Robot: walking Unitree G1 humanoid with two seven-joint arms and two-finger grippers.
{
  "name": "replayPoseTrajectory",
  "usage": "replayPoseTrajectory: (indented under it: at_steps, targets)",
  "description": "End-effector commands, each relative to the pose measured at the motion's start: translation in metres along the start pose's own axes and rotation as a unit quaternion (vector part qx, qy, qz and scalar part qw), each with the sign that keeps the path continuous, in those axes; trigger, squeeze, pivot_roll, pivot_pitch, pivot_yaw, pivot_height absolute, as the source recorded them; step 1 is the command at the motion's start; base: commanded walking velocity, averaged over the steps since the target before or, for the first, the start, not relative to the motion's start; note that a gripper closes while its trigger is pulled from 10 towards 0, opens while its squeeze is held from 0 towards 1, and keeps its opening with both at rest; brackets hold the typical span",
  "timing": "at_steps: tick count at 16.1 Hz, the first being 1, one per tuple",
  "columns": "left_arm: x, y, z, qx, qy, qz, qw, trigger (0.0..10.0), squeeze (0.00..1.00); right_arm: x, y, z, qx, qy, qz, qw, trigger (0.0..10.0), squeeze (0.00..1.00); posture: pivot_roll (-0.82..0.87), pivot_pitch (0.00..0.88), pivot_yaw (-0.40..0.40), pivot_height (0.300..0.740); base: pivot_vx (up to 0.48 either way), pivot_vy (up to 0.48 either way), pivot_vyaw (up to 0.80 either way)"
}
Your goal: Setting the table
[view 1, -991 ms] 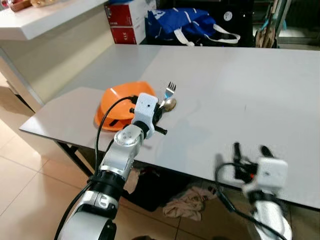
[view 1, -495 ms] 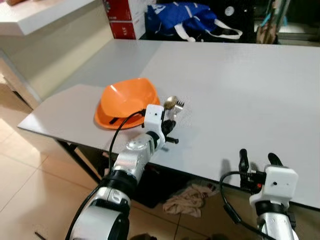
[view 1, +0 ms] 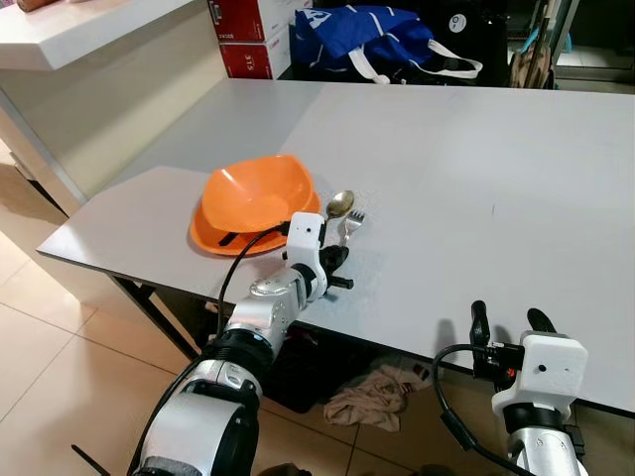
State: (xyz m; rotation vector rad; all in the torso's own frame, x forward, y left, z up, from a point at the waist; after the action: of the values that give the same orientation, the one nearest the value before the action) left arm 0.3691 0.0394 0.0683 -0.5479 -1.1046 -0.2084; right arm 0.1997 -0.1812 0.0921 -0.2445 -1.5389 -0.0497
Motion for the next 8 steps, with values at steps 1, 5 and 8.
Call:
replayPoseTrajectory:
  at_steps: [1, 5, 8]
  targets:
    - [0.0046, 0.0054, 0.0003, 0.004, -0.003, 0.002, 1.0, 10.0, 1.0, 0.0018, 0.002, 0.0001, 0.001, 0.0, -0.001, 1.0, 10.0, 0.0, -0.19, 0.0, 0.159, 0.71, 0.0, 0.0, 0.0]
    - [0.0058, 0.0078, -0.0002, 0.009, -0.003, -0.006, 1.0, 10.0, 1.0, 0.0006, 0.0024, 0.0001, -0.001, 0.003, -0.002, 1.0, 10.0, 0.0, -0.19, 0.0, 0.164, 0.71, 0.0, 0.0, 0.0]
    - [0.0086, 0.0104, -0.0005, 0.015, -0.005, -0.012, 1.0, 10.0, 1.0, -0.0004, 0.0031, -0.0004, -0.001, 0.003, -0.002, 1.0, 10.0, 0.0, -0.18, 0.0, 0.165, 0.71, 0.0, 0.0, 0.0]
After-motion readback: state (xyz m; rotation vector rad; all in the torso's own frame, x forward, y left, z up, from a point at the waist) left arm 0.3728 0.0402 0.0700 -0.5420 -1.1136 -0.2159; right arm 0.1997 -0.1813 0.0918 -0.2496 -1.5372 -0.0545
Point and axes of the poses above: a point about 5 cm out from each wrist's last joint towards the gripper, its own z axis pointing back from the gripper into the wrist, its own x axis along the axis of the wrist's last joint, y = z × x, the point moved 3 cm from there along -z, pointing out of the wrist towards the gripper, and after that the axes turned 1 degree about z, right-handed, at the moved point
